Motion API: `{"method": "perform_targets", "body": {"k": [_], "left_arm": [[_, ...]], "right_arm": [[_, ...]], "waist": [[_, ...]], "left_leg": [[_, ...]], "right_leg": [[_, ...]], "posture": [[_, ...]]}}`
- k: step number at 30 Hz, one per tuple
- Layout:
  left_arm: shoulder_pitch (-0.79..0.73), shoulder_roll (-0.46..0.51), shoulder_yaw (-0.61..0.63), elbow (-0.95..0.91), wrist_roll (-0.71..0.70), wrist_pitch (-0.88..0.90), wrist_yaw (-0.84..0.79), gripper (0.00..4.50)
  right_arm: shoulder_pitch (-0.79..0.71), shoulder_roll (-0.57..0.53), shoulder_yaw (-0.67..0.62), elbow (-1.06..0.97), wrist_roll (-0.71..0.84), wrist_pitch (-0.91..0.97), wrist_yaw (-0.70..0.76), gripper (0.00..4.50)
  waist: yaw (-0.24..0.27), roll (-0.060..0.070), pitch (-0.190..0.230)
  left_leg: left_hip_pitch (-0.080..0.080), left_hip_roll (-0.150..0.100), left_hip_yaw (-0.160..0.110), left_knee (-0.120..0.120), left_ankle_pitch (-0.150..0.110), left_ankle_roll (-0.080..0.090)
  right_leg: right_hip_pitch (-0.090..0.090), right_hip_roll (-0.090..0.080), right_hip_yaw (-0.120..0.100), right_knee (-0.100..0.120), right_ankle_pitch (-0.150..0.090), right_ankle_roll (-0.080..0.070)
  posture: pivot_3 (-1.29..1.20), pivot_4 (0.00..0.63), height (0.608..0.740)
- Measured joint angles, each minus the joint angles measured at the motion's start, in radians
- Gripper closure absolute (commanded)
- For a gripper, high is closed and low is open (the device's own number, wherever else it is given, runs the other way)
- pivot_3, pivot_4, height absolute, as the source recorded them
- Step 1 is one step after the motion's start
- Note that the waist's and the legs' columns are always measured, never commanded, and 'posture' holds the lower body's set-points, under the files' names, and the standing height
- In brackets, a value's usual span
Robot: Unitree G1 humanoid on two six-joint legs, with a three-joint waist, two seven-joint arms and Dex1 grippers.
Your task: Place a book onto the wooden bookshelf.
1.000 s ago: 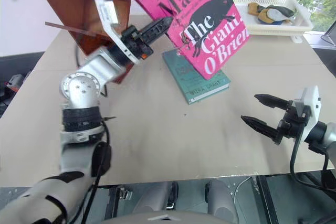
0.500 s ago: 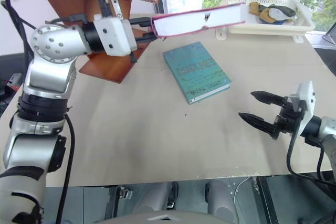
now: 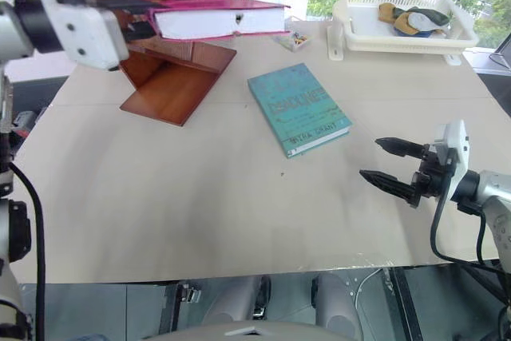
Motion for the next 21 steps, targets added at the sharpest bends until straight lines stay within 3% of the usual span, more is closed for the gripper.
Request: {"method": "perform_targets", "body": {"k": [4,11,15,21], "left_arm": [[0.017,0.096,0.034,0.001,-0.017,-0.003,-0.064,4.39],[0.021,0.158,0.04,0.023,-0.007,-0.018,-0.084,4.39],[0.04,0.224,0.04,0.082,0.096,-0.03,-0.063,4.39],[0.053,0.237,0.026,0.15,0.223,-0.021,-0.009,4.39]], "right_arm": [[-0.028,0.0,0.015,0.033,-0.011,-0.014,0.02,0.0],[-0.063,0.0,0.028,0.064,-0.023,-0.02,0.043,0.0],[-0.069,0.0,0.03,0.074,-0.025,-0.028,0.054,0.0],[-0.069,0.0,0.03,0.075,-0.026,-0.037,0.054,0.0]], "waist": [[-0.012,0.0,0.0],[-0.017,0.0,0.001],[-0.026,0.0,0.001],[-0.022,-0.001,0.001]], "left_leg": [[0.001,0.001,0.0,0.0,0.0,0.0],[0.001,0.001,0.0,0.002,0.0,0.0],[0.001,0.001,0.0,0.001,0.0,0.0],[0.001,0.001,0.0,0.002,0.0,0.0]], "right_leg": [[0.0,0.001,0.0,0.001,0.0,0.0],[0.0,0.001,0.0,0.002,0.0,0.0],[0.0,0.002,0.0,0.002,0.0,0.0],[0.0,0.002,0.0,0.003,0.0,0.0]], "posture": [[0.0,0.15,0.74],[0.0,0.15,0.74],[0.0,0.15,0.74],[0.0,0.15,0.74]]}}
